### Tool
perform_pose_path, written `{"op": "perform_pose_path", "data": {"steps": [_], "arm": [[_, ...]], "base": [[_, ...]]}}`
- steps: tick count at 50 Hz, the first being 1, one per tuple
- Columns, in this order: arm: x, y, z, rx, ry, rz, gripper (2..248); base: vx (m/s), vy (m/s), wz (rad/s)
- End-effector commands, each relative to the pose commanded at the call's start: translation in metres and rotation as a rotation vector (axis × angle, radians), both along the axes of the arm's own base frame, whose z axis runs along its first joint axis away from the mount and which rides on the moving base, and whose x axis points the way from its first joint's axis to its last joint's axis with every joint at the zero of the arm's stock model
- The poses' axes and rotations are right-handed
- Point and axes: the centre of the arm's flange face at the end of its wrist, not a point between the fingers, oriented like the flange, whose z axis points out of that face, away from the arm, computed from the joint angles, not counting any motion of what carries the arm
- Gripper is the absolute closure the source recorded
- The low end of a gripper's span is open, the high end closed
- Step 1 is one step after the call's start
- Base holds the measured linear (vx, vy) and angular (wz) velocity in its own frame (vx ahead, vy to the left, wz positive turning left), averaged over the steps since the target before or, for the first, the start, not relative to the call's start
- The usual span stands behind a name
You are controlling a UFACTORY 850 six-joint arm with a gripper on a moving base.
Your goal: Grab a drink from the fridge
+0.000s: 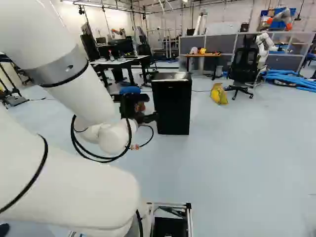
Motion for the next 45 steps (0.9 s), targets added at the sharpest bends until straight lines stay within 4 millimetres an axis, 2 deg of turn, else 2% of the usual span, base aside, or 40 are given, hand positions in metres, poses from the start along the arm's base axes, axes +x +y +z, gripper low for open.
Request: {"op": "perform_pose_path", "data": {"steps": [45], "arm": [[0.0000, 0.0000, 0.0000, 0.000, 0.000, 0.000, 3]], "base": [[0.015, 0.000, -0.001]]}}
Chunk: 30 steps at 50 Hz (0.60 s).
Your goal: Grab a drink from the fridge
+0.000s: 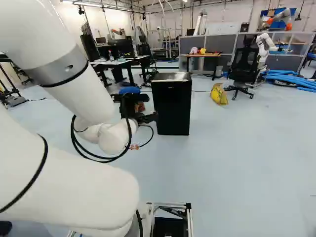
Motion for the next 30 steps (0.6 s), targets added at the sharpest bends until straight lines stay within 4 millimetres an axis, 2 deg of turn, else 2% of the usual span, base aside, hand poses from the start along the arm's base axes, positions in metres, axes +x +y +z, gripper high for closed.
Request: {"op": "perform_pose_path", "data": {"steps": [30], "arm": [[0.0000, 0.0000, 0.0000, 0.000, 0.000, 0.000, 3]], "base": [[0.132, -0.002, -0.004]]}}
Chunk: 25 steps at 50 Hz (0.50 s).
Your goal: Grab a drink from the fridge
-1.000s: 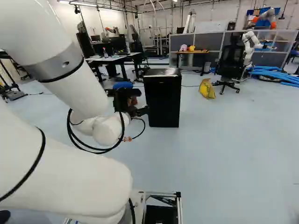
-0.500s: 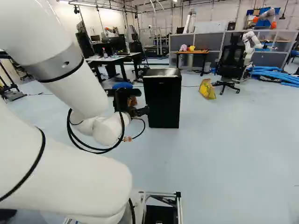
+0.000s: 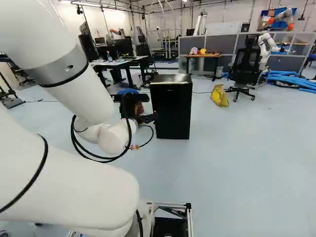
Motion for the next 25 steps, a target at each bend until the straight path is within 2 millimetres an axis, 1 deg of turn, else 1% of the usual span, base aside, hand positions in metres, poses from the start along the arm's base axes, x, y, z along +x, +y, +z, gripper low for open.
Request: {"op": "perform_pose_path", "data": {"steps": [25], "arm": [[0.0000, 0.0000, 0.0000, 0.000, 0.000, 0.000, 3]], "base": [[0.124, -0.001, 0.001]]}}
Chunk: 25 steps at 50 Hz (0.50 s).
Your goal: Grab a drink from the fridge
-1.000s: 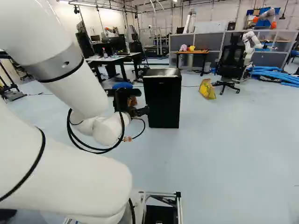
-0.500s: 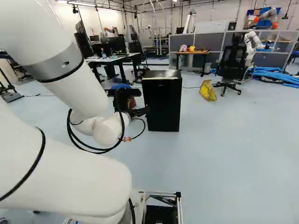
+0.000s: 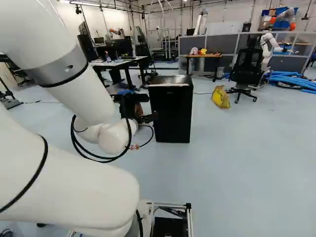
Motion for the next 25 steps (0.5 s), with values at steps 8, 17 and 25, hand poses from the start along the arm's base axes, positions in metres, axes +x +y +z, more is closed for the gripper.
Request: {"op": "perform_pose_path", "data": {"steps": [8, 17, 25], "arm": [[0.0000, 0.0000, 0.0000, 0.000, 0.000, 0.000, 3], [0.0000, 0.0000, 0.0000, 0.000, 0.000, 0.000, 3], [0.0000, 0.0000, 0.0000, 0.000, 0.000, 0.000, 3]], "base": [[0.124, -0.003, -0.003], [0.127, 0.018, -0.013], [0.131, 0.029, -0.014]]}}
